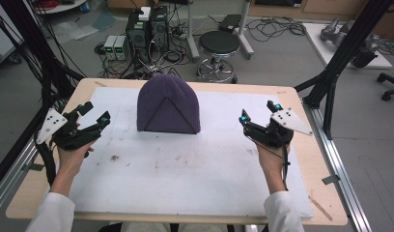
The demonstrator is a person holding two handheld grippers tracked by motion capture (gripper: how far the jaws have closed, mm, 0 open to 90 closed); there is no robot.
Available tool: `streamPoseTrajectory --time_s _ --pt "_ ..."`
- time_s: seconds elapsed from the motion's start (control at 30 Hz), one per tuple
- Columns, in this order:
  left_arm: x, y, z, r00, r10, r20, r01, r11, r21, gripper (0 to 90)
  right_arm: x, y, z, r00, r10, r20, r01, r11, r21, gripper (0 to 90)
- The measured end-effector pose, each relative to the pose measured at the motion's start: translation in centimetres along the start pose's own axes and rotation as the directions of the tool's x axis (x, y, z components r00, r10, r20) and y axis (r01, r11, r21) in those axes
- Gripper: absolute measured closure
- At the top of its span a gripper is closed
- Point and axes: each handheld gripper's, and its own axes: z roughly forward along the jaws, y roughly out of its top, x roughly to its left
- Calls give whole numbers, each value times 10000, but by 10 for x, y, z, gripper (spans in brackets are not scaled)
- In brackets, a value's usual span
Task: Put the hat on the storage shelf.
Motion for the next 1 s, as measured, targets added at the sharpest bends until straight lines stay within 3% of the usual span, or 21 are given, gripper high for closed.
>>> streamPoseTrajectory --time_s 0.17,0.23,0.33,0.6,0.73,1.0 --pt "1 -9 -9 9999 -103 -52 104 9997 213 266 -1 -17 -16 9998 -108 174 103 9996 267 121" --pt "2 -11 -14 9999 -100 -109 103 9994 340 265 -4 -21 -22 9998 -68 166 58 9979 649 119" --pt "4 -13 -22 9996 -65 -263 78 9988 492 265 -7 -27 -32 9994 127 325 -147 9978 645 120" --pt "7 -17 -49 9978 -59 -664 98 9982 587 265 -17 -45 -54 9961 490 728 -587 9888 1372 120" --pt "9 -24 -60 9966 -297 -770 326 9988 370 255 -21 -56 -65 9927 805 896 -921 9866 1345 120" --pt "11 -43 -75 9934 -523 -1020 569 9975 422 240 -29 -83 -73 9876 1195 1021 -1304 9856 1077 119"
